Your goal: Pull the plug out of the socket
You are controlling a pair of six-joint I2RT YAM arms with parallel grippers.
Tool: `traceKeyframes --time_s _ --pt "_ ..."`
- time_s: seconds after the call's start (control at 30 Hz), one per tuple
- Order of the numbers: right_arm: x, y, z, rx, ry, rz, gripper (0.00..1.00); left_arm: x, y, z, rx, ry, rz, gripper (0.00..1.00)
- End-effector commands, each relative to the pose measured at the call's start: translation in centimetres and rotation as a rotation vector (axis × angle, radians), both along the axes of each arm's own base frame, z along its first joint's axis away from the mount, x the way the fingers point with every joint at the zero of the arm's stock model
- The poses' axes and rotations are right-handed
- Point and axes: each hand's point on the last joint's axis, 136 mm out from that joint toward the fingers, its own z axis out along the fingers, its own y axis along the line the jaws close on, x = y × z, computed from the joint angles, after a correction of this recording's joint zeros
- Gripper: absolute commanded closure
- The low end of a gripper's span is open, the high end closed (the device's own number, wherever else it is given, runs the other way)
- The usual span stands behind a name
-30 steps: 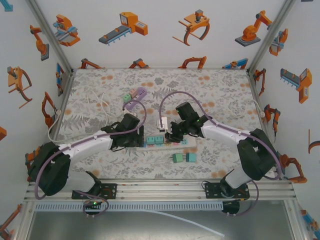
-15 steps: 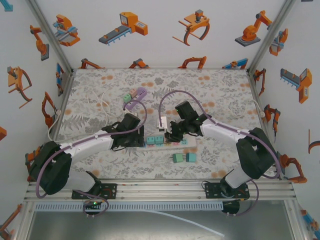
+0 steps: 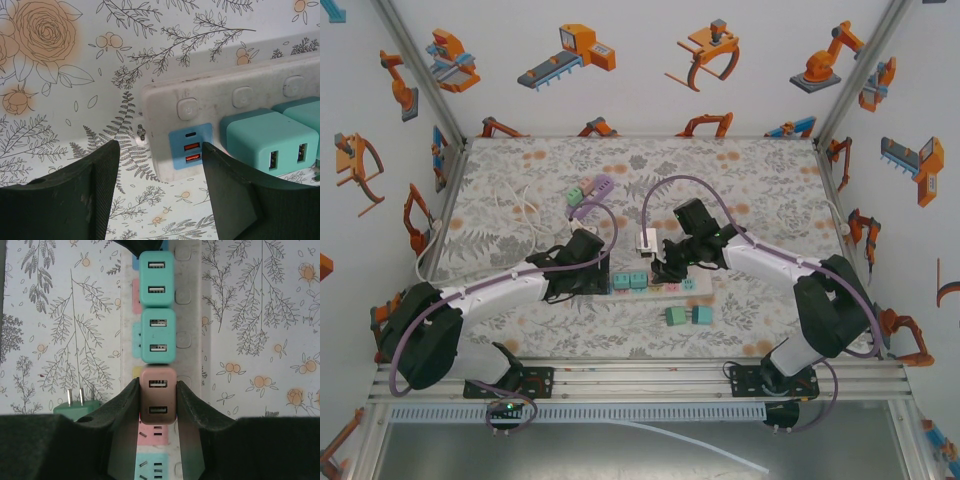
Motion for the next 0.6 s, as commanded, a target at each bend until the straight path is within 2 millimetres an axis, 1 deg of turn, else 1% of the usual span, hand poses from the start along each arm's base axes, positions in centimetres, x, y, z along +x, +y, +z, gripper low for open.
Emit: traceKeyframes --time_s 0.0,0.07,0.3,0.4,0.47,0.57 --pt "0.4 0.7 3.2 0.077 -0.042 0.015 0.83 -2.4 3.5 -3.0 0.178 0.096 0.016 0.38" --pt "0.2 0.6 3.6 0.084 -0.050 0.015 0.83 -2.2 3.3 -2.6 0.165 0.085 0.015 0.37" --pt "0.5 -0.4 5.3 0.102 -0.099 -0.053 0.83 -1.5 2.4 -0.3 0.104 0.021 0.000 0.37" --pt "0.3 -0.9 6.4 0.127 -0.103 -0.082 0.83 -1.1 2.0 1.0 0.087 -0.012 -0.018 0.36" --pt "0.5 -1.4 7.4 0.150 -0.103 -0.129 0.83 -0.9 1.5 2.2 0.057 -0.044 -0.045 0.36" --pt "1.3 -2.3 9.4 0.214 -0.050 -0.245 0.83 -0.8 0.5 4.3 -0.016 -0.107 -0.096 0.34"
